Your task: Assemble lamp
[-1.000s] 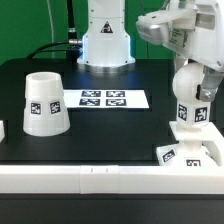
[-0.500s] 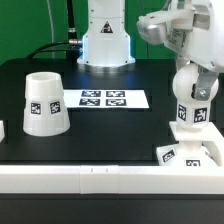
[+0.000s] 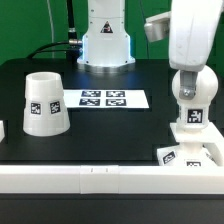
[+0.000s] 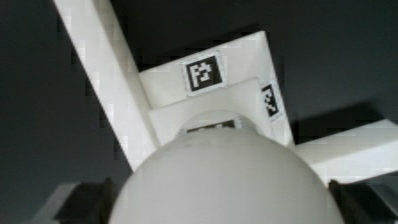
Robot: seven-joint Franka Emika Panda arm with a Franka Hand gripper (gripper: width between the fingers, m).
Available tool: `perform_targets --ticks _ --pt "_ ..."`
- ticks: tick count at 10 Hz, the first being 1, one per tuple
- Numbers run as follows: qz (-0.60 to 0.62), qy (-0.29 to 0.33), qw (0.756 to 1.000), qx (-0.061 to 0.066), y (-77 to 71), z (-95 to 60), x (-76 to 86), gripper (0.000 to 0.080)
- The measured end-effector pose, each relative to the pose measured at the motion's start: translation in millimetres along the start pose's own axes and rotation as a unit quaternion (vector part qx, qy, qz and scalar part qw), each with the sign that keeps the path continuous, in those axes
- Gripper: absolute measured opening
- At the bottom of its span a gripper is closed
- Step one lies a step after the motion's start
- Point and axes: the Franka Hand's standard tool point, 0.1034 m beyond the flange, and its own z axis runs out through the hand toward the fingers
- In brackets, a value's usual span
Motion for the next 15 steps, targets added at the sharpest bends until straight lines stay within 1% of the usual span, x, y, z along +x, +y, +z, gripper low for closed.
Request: perform_targets --ticks 2,3,5,6,8,14,15 --pt "0.072 -0.001 0.997 0.002 -1.0 0.4 -0.1 0.0576" --pt "0.136 0.000 0.991 0.004 -2.1 0.7 0.4 0.0576" --pt "0.222 0.002 0.975 0.006 -3.3 1.0 1.6 0.0576" --pt "0.269 0.004 0.963 0.010 -3.8 1.1 2.1 0.0576" --pt "0.303 0.004 0.953 0.010 -4.3 1.0 2.8 0.0576" --pt "0.467 0.005 0.884 0.019 -5.9 1.0 4.7 0.0576" --pt "0.517 0.005 0.855 0.023 -6.3 1.2 4.8 0.0576"
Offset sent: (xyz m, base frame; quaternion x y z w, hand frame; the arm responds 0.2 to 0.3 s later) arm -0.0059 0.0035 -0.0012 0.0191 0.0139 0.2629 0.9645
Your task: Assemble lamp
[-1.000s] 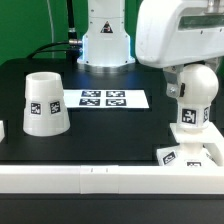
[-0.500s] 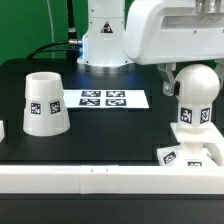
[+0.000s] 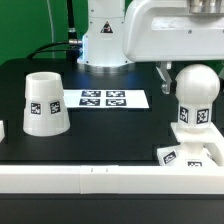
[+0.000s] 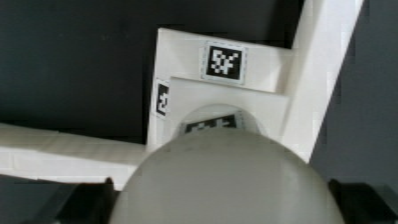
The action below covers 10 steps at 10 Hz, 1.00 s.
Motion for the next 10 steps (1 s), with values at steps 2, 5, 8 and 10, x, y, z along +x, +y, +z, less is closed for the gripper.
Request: perform_targets --ticks 2,5,8,10 --pt "0.091 -0.004 0.996 0.012 0.6 0.4 -0.4 0.0576" --pt "0.260 -0.015 0.965 0.030 0.9 1.1 -0.8 0.0576" --pt "0.363 -0.027 0.931 0.042 1.0 1.1 -0.7 0.0577" --pt "0.414 -0.032 0.908 0.047 0.4 1.2 -0.8 0.0577"
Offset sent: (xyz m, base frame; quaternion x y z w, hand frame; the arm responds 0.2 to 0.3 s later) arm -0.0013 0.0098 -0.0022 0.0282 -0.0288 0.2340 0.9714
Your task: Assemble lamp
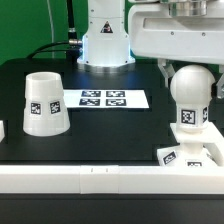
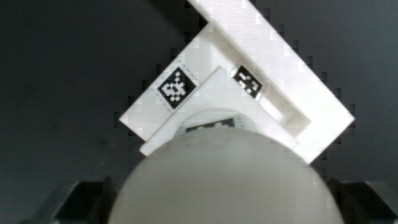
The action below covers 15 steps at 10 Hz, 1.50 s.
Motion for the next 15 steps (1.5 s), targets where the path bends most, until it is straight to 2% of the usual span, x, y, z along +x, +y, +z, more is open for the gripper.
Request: perform_targets --ticks 4,6,7,10,12,15 --pt "0.112 -0.005 0.994 0.004 -2.9 0.6 -3.6 0.0577" --pt "0.085 -0.005 0.996 0.004 -3.0 0.7 -3.9 0.0680" --pt "0.075 -0.004 0.997 0.005 -3.0 0.7 -3.8 0.0680" --pt "-0.065 -0.002 0.998 0.003 -4.0 0.6 -5.1 0.0698" --pt "-0.167 -0.001 0.986 0.004 -3.7 -0.2 -3.2 0.0698" --pt "-0.324 -0.001 0.946 0.003 -1.2 1.1 -0.2 0.0698"
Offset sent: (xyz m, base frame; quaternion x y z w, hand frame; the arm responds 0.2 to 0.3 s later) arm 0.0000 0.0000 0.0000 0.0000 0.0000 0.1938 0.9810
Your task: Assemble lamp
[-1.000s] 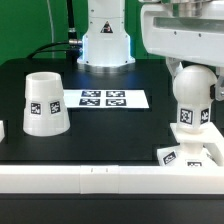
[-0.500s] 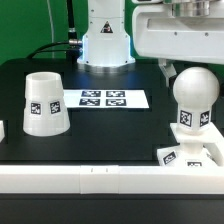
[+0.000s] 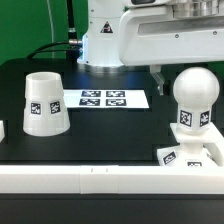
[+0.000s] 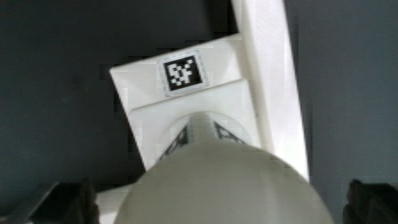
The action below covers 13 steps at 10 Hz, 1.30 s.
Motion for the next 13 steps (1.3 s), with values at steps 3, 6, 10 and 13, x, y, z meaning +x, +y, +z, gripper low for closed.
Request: perform_targets --ticks 3,6,10,13 --pt "-0.119 0.001 0.993 -0.001 0.6 0.0 0.3 0.0698" --pt "-0.220 0.000 0.976 -0.003 2.1 -0.1 0.7 0.0698" --pt "-0.365 0.000 0.931 -0.015 4.9 -1.0 2.6 0.0698" --pt "-0.495 -0.007 0.868 -0.044 3.3 -2.8 4.6 0.0698"
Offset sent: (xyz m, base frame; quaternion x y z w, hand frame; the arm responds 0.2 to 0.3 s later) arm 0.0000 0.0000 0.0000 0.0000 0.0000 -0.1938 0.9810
